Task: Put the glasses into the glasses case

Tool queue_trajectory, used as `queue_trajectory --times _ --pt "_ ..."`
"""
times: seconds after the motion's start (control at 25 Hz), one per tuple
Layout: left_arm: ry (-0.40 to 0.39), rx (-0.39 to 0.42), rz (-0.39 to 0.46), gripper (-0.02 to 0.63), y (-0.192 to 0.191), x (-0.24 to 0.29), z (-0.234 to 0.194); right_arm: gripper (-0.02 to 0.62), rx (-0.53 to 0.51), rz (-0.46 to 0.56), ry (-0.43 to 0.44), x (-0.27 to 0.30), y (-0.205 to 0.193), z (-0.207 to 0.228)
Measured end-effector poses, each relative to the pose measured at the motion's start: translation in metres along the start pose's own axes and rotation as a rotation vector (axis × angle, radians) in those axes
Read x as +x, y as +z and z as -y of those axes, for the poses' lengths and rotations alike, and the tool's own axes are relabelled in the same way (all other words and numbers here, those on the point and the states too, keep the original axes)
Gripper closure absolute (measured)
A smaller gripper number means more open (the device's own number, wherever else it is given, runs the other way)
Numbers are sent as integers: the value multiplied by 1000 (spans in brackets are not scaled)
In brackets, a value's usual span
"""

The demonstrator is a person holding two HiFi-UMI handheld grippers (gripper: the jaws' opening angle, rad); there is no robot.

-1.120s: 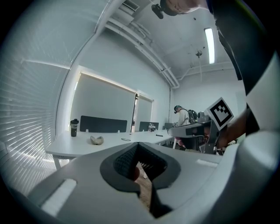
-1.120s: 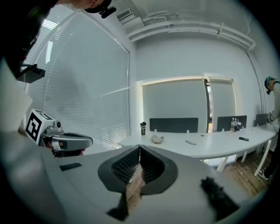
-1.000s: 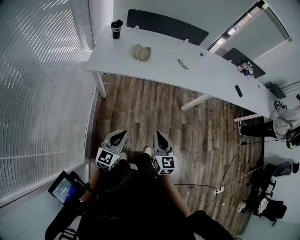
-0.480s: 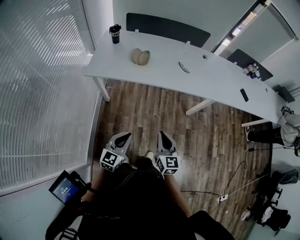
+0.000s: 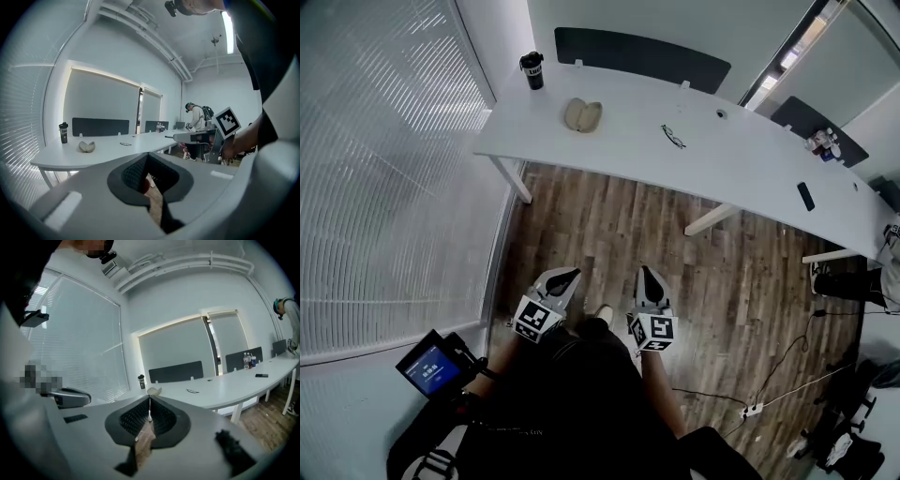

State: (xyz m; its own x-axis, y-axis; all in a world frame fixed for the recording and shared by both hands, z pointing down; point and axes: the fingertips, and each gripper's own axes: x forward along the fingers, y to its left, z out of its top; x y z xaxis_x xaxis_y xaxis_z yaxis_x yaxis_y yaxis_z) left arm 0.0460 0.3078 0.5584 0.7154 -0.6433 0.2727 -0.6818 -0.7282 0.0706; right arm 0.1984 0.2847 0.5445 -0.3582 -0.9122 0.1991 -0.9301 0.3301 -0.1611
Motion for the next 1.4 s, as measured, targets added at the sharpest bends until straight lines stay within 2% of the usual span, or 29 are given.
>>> queue_trajectory --times 0.24,0.4,0.72,0.96,1.16,1.4 --pt "33 -9 -16 600 4 37 21 586 -4 -8 0 -15 1 59" --pt "31 7 -20 600 5 51 36 586 -4 -5 6 -17 -2 82" --pt "47 -10 -26 601 5 73 31 586 21 4 -5 -18 -6 102" --pt "-5 4 -29 601 6 96 39 586 21 -12 -47 -25 -10 117" --pt "-26 -4 2 601 13 118 33 586 15 -22 -76 -28 -9 124" --pt "-44 -12 -6 600 19 134 28 586 4 -32 -86 -20 -3 136"
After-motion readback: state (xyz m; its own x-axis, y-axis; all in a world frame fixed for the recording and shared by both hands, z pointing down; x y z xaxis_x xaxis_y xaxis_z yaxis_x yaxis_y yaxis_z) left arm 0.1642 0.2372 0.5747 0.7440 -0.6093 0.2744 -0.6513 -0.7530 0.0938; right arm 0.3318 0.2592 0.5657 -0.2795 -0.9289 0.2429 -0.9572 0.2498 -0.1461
